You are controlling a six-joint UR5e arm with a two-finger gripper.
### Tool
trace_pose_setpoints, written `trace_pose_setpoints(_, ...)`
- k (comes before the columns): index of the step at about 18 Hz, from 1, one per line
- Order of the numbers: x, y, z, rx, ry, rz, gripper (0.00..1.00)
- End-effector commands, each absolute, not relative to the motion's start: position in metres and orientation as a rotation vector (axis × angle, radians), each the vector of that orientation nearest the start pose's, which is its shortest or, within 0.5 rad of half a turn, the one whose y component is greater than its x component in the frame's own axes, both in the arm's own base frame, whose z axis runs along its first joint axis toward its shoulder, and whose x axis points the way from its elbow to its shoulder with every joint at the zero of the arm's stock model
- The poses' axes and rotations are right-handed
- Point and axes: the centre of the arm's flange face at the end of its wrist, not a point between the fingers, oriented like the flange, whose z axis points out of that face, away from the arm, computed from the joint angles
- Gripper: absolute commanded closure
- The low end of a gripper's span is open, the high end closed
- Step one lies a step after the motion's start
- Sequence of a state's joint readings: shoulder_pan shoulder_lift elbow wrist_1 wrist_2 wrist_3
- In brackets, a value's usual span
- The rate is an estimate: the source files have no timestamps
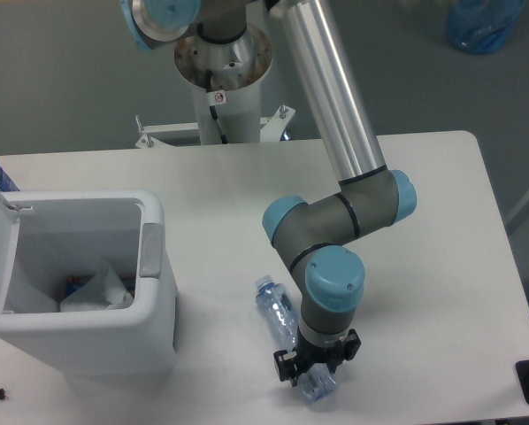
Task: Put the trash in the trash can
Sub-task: 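Lower the gripper around the water bottle's body and close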
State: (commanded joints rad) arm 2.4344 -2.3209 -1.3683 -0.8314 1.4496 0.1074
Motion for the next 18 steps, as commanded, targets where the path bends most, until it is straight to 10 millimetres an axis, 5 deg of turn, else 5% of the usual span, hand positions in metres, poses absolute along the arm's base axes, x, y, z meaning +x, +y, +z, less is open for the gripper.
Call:
trace_pose_setpoints(10, -0.469, 0.592, 0.2, -2.711, -1.036, -0.013, 0.31)
trace_pose_setpoints(14, -0.468, 0.592, 0.234, -2.683, -0.982, 0.02, 0.35)
trace_pose_setpoints(18, -0.468, 0.592, 0.246, -2.671, -0.966, 0.033, 0.41)
